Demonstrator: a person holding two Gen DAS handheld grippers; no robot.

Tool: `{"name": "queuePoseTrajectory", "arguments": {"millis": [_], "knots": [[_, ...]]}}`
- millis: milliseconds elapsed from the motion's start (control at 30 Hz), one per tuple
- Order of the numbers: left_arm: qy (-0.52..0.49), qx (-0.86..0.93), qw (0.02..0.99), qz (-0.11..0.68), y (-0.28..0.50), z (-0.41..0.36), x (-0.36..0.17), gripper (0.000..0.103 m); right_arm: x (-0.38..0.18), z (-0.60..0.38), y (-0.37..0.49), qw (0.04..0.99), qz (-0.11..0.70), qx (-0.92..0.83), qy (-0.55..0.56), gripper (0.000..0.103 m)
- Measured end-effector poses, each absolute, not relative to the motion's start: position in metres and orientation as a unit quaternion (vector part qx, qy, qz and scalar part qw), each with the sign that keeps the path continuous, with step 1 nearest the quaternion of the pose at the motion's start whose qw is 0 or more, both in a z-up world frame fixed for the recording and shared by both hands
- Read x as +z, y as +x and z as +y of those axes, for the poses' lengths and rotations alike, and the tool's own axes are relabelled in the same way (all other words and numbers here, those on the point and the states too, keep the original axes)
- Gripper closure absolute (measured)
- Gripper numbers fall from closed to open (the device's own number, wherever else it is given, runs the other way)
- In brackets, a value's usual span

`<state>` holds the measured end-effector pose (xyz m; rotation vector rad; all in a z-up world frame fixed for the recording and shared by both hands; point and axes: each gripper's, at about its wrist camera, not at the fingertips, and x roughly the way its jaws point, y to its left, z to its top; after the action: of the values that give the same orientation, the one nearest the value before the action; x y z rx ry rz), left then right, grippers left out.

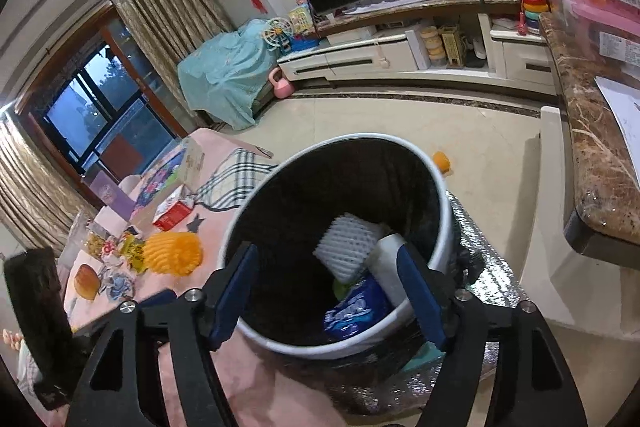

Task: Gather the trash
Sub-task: 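Grasp the crumpled blue wrapper with the left tool while the right tool grasps the yellow foam net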

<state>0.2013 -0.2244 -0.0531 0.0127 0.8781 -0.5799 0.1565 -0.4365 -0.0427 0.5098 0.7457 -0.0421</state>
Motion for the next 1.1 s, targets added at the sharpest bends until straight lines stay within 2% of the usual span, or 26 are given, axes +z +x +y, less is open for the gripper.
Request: {"name": "queuePoseTrajectory", "arguments": {"millis": [300,1100], "knots": [[-0.029,-0.235,0.874,0.425,0.181,-0.163,-0.065,0.037,-0.04,-0.389,0.15,0.905,0.355,0.008,0.236,0.016],[-0.105,-0.117,0.897,0.413,0.166,-0.028,-0.08,0.031,-0.059,-0.26,0.167,0.896,0.393,0.1,0.18,0.013]]}}
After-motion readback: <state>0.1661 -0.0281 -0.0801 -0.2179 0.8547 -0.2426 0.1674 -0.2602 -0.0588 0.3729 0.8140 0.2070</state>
